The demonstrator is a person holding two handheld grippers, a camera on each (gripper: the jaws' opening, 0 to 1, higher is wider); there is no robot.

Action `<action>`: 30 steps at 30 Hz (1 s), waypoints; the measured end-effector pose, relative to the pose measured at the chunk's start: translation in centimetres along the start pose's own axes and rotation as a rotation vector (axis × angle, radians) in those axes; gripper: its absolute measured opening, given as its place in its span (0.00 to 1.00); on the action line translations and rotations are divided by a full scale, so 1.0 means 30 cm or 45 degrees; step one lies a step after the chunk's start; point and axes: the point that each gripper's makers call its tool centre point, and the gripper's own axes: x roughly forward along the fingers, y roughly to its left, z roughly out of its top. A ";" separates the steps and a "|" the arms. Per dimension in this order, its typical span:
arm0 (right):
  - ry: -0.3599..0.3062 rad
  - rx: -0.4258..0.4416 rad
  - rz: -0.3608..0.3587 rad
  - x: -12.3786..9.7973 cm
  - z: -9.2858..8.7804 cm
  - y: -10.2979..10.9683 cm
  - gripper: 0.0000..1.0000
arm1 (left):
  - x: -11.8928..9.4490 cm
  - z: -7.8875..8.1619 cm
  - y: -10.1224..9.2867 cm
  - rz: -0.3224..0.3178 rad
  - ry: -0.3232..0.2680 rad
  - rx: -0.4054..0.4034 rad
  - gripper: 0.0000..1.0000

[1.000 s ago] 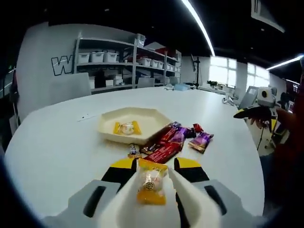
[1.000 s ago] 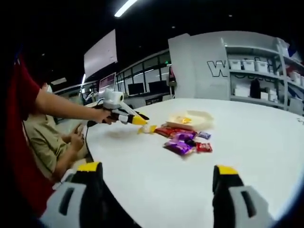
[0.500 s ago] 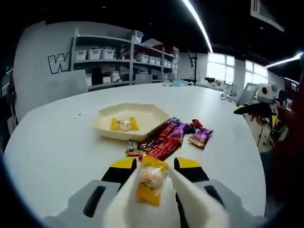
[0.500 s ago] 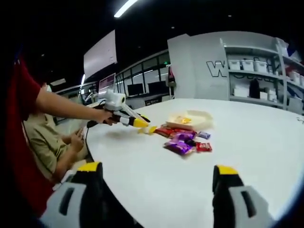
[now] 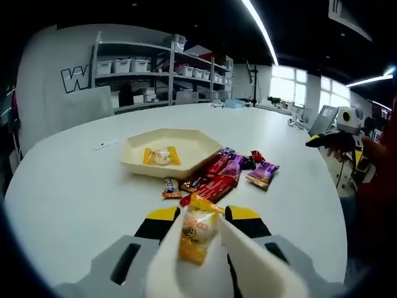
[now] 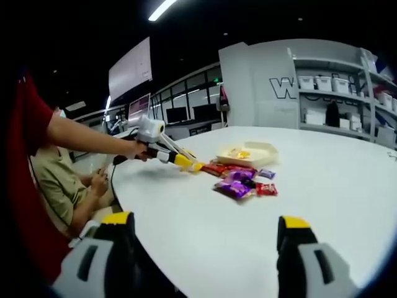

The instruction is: Place the target food into the container with the food tongs after gripping and lifting it, then release it inside without dropping or visibly crushing the food.

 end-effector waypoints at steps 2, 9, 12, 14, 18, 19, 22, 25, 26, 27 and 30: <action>0.003 0.001 0.001 0.001 -0.003 0.000 0.95 | 0.000 0.001 -0.002 0.007 0.004 0.003 0.24; 0.002 -0.004 0.012 0.005 0.006 0.004 0.94 | -0.017 0.001 -0.005 0.026 0.037 -0.011 0.23; 0.000 -0.011 0.016 0.007 0.012 0.005 0.94 | -0.035 0.030 -0.004 0.036 -0.004 0.048 0.23; -0.005 -0.009 0.019 0.008 0.016 0.008 0.94 | -0.050 0.072 -0.028 -0.012 -0.071 0.041 0.23; -0.001 -0.008 0.018 0.012 0.011 0.003 0.94 | -0.077 0.161 -0.084 -0.087 -0.187 0.049 0.23; 0.002 -0.007 0.018 0.013 0.007 0.001 0.94 | -0.085 0.183 -0.104 -0.114 -0.210 0.037 0.23; 0.007 -0.008 0.019 0.014 0.001 0.001 0.94 | -0.097 0.238 -0.147 -0.155 -0.270 0.066 0.23; 0.003 0.003 0.021 0.016 -0.002 0.001 0.94 | -0.097 0.271 -0.160 -0.167 -0.303 0.072 0.23; 0.002 0.004 0.021 0.018 -0.003 0.000 0.94 | -0.094 0.282 -0.161 -0.172 -0.310 0.068 0.23; 0.002 0.005 0.021 0.018 -0.004 0.001 0.94 | -0.091 0.289 -0.160 -0.172 -0.314 0.069 0.23; -0.001 0.007 0.022 0.019 -0.004 0.002 0.94 | -0.082 0.317 -0.137 -0.164 -0.342 0.046 0.23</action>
